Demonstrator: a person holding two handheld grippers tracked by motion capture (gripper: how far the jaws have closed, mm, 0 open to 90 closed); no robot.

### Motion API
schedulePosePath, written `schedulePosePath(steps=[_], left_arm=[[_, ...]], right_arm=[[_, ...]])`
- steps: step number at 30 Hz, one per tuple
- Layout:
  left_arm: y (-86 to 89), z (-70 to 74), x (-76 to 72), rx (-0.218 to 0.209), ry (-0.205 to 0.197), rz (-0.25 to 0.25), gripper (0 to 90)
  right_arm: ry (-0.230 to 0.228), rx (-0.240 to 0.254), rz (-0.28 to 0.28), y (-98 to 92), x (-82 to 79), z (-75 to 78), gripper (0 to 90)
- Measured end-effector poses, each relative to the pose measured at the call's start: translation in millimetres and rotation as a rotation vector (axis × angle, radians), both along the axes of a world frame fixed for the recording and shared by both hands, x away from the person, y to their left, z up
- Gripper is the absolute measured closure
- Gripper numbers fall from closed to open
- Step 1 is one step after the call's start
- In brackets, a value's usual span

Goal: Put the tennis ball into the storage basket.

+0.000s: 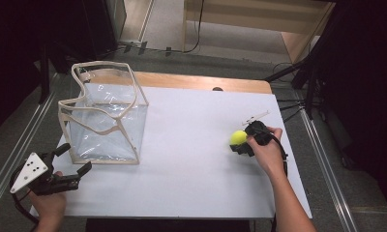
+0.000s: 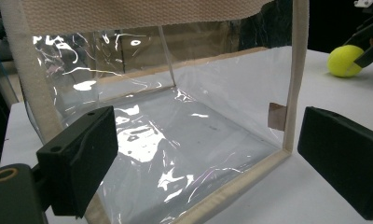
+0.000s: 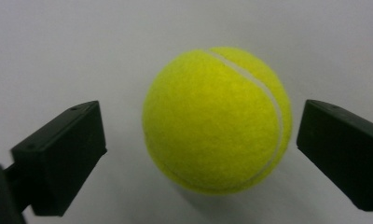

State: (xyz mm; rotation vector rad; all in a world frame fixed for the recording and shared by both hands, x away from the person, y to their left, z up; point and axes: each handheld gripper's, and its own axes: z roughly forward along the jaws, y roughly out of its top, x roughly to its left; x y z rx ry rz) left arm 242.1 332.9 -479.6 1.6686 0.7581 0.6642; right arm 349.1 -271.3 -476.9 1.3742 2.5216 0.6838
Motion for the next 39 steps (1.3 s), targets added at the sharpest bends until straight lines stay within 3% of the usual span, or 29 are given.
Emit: schedulePosePath(steps=[9,13,17,27,34,39], left_arm=[[0.1,-0.1,0.0,-0.004,-0.002,0.0,5.3],[0.0,-0.1,0.0,-0.004,-0.001,-0.001,5.3],[0.0,-0.1,0.1,-0.005,-0.002,0.0,5.3],[-0.2,-0.2,0.1,-0.003,0.0,-0.003,5.3],[-0.6,-0.2,0.2,-0.005,0.0,-0.004,5.3],[-0.6,-0.2,0.2,-0.005,0.0,-0.004,5.3]], right_arm=[[0.042,-0.006,0.012,4.1,4.5,-2.8,6.4],[0.036,-0.016,-0.002,4.6,6.6,-3.4,12.3],[0.052,-0.014,-0.005,3.1,8.6,-3.6,12.3],[0.055,-0.027,-0.02,4.3,12.0,-7.3,12.7],[0.042,-0.063,-0.031,4.6,14.5,-9.9,19.0],[0.036,-0.06,-0.038,3.5,15.5,-10.0,22.4]])
